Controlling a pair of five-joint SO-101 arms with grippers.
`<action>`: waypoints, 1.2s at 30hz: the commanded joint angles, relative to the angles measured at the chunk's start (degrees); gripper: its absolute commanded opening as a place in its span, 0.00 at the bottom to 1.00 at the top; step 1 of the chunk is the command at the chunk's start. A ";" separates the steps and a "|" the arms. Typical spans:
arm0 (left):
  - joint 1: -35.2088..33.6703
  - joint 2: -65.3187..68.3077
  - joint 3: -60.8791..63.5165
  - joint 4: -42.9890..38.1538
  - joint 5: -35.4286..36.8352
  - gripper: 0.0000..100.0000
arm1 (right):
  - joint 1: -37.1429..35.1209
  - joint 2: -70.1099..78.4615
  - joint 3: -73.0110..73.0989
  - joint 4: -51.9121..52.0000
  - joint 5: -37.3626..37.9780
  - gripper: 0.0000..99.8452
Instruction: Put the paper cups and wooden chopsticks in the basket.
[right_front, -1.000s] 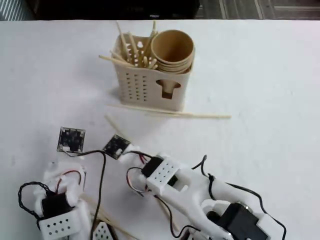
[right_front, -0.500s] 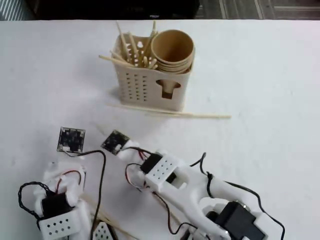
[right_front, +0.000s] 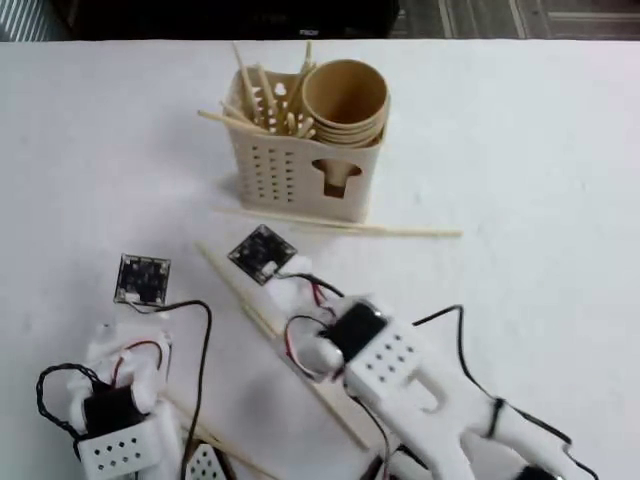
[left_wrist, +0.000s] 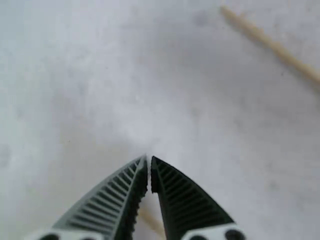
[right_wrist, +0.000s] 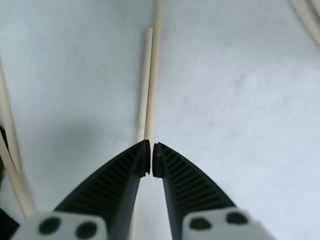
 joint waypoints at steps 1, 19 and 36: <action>-0.13 -0.40 -0.26 0.44 0.62 0.04 | 1.45 -7.34 -1.41 2.42 -0.62 0.02; -0.13 -0.40 -0.26 0.44 0.62 0.04 | 12.35 -34.59 0.44 3.74 -0.44 0.02; -0.13 -0.40 -0.26 0.44 0.62 0.04 | 11.21 -38.29 1.32 2.51 3.78 0.02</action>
